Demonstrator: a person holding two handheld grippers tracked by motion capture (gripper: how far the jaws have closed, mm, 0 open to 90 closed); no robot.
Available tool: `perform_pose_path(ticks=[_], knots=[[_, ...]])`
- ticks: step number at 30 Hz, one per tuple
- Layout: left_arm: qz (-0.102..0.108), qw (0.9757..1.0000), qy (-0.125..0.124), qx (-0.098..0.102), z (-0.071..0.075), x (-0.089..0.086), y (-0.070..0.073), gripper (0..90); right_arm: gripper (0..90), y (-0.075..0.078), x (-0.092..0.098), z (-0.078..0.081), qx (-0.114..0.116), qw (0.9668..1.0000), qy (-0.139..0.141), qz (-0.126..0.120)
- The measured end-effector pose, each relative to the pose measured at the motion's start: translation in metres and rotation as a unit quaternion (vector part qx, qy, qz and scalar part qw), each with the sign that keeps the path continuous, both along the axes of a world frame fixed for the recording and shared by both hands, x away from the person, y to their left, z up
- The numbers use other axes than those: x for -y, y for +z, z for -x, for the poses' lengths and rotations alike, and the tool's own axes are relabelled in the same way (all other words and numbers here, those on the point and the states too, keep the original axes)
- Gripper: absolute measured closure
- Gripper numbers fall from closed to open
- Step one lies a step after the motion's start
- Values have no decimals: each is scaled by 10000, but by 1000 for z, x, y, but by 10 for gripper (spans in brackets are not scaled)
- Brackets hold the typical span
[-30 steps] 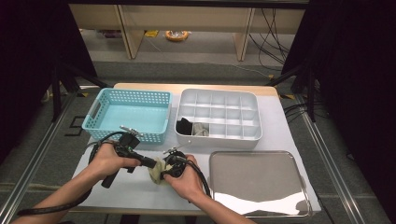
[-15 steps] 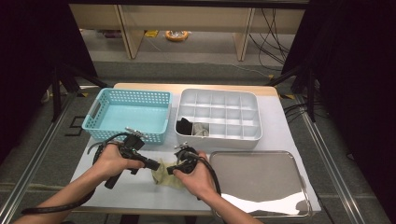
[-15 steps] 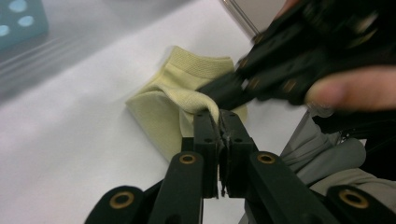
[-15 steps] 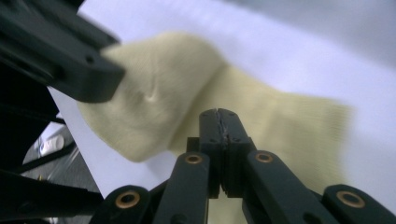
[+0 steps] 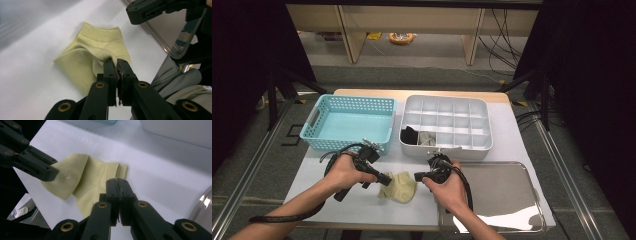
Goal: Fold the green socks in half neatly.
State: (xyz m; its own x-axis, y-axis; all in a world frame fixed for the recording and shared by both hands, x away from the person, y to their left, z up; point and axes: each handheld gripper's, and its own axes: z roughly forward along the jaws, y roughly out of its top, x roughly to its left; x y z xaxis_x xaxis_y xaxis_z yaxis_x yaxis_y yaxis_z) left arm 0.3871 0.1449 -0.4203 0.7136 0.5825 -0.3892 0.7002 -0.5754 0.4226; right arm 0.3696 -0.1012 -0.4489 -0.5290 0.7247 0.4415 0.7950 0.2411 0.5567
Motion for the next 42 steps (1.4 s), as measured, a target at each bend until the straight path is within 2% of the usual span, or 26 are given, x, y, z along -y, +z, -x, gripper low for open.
perform_pose_path(ticks=[1, 4, 5, 7, 10, 11, 13, 17, 19, 21, 25, 30, 34, 38, 42], knots=[[-24, 10000, 7, -5, 0, 2, 0, 856, 881, -1, 0, 1, 34, 10000, -35, -10], [-29, 10000, -20, 20, 0, 8, -3, 853, 880, 0, 2, 1, -63, 10000, 1, -29], [-52, 10000, -17, 46, -1, 9, -4, 853, 880, 0, 3, 0, -16, 10000, 3, -1], [-59, 9999, -49, 95, -1, 12, -5, 851, 879, 0, 2, 1, -5, 9999, -108, 31], [-50, 9999, -98, 111, -1, 17, -7, 850, 878, 0, 5, 0, -21, 10000, 20, -27], [-38, 9999, -121, 117, -1, 18, -8, 850, 878, -1, 4, 1, 33, 9999, -109, -7], [-55, 9998, -122, 162, 0, 21, -9, 846, 876, -1, 5, 1, -18, 10000, -66, 35], [-40, 9995, -196, 235, 1, 24, -11, 842, 874, -2, 4, 1, 23, 9999, -125, 0], [-68, 9993, -247, 259, 1, 27, -11, 841, 873, -3, 5, 1, 12, 9999, -114, -9], [-43, 9993, -251, 277, 2, 29, -12, 841, 871, -3, 5, 1, -120, 9999, -85, -48], [-27, 9992, -250, 316, 2, 32, -15, 839, 867, -3, 5, 1, -138, 9998, -124, -4], [-50, 9990, -303, 331, 1, 35, -19, 833, 863, -5, 6, 0, 2, 9999, -145, 8], [-42, 9988, -301, 382, 1, 39, -22, 834, 861, -6, 6, 0, 18, 9999, -167, 38], [-46, 9986, -311, 437, 2, 43, -22, 835, 861, -5, 7, 0, -100, 9999, -106, -15], [-41, 9981, -347, 500, 2, 46, -23, 842, 860, -6, 7, 0, -15, 9998, -193, 26]])
